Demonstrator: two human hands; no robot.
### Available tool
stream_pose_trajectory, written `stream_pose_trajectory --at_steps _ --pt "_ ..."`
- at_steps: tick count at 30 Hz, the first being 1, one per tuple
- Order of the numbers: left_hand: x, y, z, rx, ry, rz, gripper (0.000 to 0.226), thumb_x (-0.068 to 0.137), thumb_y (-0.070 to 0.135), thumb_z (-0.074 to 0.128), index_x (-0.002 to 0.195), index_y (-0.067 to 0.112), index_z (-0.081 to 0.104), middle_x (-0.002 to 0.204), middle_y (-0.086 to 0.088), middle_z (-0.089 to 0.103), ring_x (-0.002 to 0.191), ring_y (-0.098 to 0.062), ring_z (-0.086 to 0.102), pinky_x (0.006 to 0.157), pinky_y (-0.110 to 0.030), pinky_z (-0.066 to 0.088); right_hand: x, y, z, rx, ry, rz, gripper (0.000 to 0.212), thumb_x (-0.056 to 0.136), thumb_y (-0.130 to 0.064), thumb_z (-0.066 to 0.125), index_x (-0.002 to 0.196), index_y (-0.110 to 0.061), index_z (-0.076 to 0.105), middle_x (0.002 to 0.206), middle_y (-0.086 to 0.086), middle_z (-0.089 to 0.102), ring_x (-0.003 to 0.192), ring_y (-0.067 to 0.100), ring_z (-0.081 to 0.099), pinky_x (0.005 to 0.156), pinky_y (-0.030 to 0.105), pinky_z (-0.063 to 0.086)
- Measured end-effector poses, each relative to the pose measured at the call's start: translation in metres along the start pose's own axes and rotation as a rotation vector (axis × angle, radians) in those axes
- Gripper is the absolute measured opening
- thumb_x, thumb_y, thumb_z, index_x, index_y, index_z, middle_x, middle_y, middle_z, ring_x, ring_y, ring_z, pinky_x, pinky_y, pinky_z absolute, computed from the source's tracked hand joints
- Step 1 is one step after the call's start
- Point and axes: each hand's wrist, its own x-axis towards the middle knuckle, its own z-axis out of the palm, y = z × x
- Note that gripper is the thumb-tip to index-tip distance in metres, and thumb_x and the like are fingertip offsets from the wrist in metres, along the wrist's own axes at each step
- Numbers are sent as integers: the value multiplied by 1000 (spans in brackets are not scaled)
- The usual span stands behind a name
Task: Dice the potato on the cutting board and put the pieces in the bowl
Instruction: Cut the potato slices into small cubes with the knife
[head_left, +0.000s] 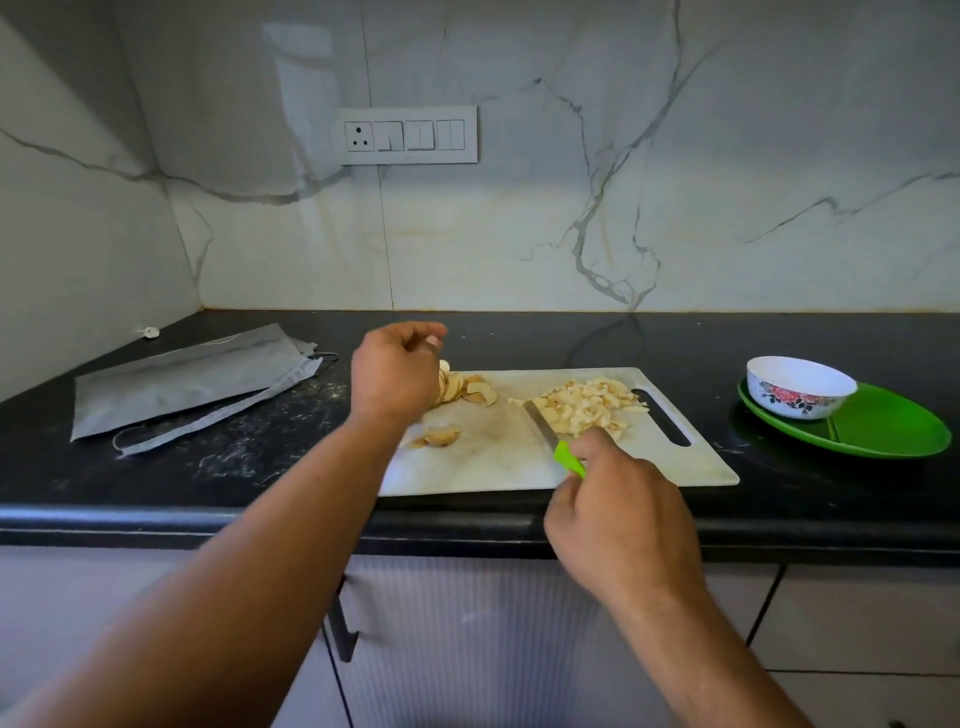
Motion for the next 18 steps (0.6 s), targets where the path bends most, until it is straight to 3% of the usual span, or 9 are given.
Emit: stream_pose_trajectory --at_steps 3,7,11,14,18 --pt "29 7 -6 151 -22 5 21 103 16 60 106 28 76 103 11 72 75 -4 63 67 -21 52 5 -11 7 26 -48 -68 28 93 -33 51 120 -30 47 83 -9 60 64 11 49 47 20 31" --pt "55 -1 -19 364 -158 -74 21 104 19 59 116 22 77 118 7 70 107 -13 62 94 -28 50 13 3 6 7 -78 -37 28 93 -32 51 121 -29 49 77 -10 55 61 9 48 45 20 29" --pt "52 -10 -31 351 -208 -139 18 98 31 71 112 23 77 107 9 71 110 -14 65 88 -27 47 21 18 -1 -24 -33 17 25 92 -31 50 116 -30 54 71 -11 51 63 16 49 51 27 36" --pt "44 -15 -32 359 -314 -145 44 87 44 82 125 25 72 109 10 72 101 -6 66 88 -25 47 23 9 1 -11 -9 -18 24 92 -32 50 116 -31 53 74 -11 52 63 15 47 50 26 35" --pt "43 -19 -30 626 -462 -101 97 66 57 92 150 29 53 146 5 60 131 -19 59 107 -35 44 31 1 11 61 28 -47 26 93 -33 52 120 -31 54 78 -11 56 61 10 44 46 18 27"
